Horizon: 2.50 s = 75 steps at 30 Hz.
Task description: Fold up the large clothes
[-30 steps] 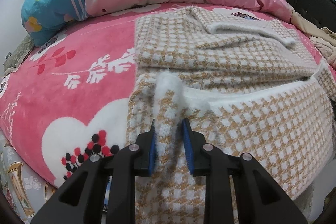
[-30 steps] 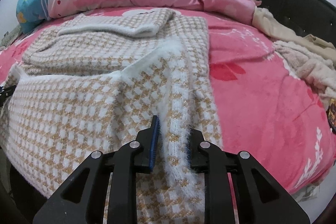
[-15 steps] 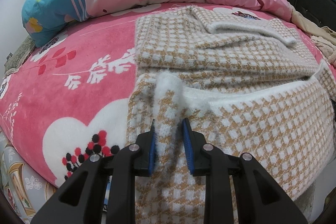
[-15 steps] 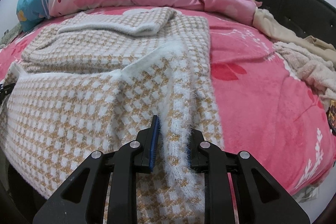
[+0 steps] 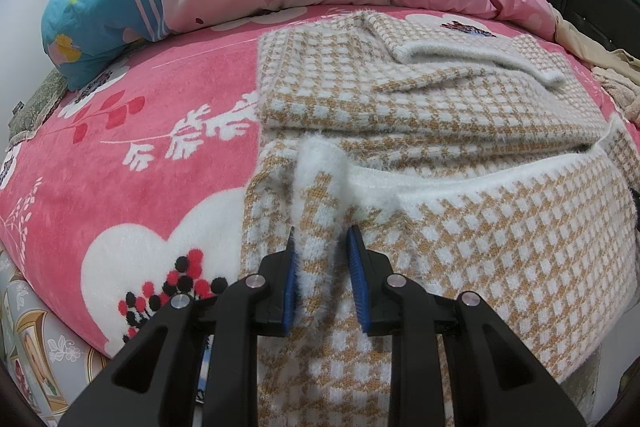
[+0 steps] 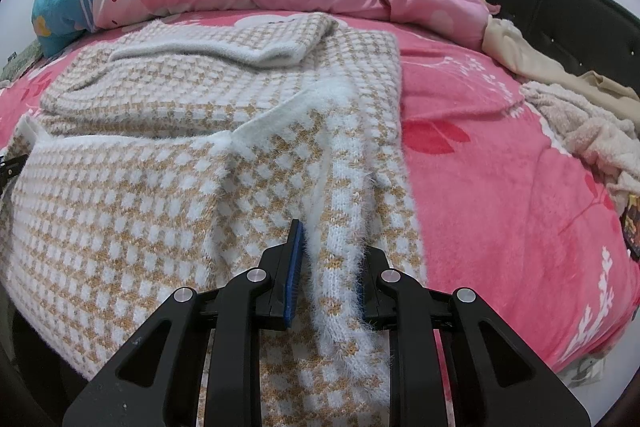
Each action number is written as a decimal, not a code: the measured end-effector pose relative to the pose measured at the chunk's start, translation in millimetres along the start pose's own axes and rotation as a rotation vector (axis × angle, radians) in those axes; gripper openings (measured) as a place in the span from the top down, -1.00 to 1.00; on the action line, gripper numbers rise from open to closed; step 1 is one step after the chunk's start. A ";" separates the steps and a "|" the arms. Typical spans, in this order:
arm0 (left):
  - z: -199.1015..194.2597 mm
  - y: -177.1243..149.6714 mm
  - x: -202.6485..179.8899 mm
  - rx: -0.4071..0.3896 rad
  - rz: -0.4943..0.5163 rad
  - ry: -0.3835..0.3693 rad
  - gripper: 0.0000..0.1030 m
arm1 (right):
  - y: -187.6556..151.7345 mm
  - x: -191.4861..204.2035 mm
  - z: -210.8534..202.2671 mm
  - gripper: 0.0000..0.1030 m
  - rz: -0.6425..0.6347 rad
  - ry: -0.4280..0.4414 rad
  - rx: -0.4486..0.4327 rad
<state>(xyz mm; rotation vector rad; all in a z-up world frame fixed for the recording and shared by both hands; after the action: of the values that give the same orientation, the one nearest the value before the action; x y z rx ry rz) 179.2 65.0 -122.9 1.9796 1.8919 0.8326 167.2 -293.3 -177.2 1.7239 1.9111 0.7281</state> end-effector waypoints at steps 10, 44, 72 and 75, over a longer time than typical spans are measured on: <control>0.2 -0.1 -0.2 0.001 -0.001 0.002 0.55 | -0.9 -0.8 0.3 0.63 -0.003 -0.003 0.002; 0.5 -0.1 -0.9 0.002 0.001 0.006 0.54 | -0.7 -1.8 0.4 0.62 -0.009 -0.004 0.003; -136.4 -4.0 26.9 -0.341 0.033 0.114 0.85 | -8.3 5.8 -109.7 0.86 -0.125 -0.093 -0.157; -165.0 0.4 28.4 -0.417 0.054 0.148 0.85 | 0.8 0.9 -129.0 0.86 -0.100 -0.064 -0.206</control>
<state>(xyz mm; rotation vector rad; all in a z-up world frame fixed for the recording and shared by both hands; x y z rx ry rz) 83.6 62.0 14.6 1.7563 1.5771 1.2993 83.4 -302.4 -79.6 1.4989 1.7968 0.7918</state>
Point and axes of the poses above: each gripper's, at about its wrist camera, not at the fingertips, and z roughly the way its jaws point, x to its left, y to its top, the point moved 7 cm from there along z, roughly the way its jaws point, and after that the axes turned 11 degrees about y, right-handed, at the moved point
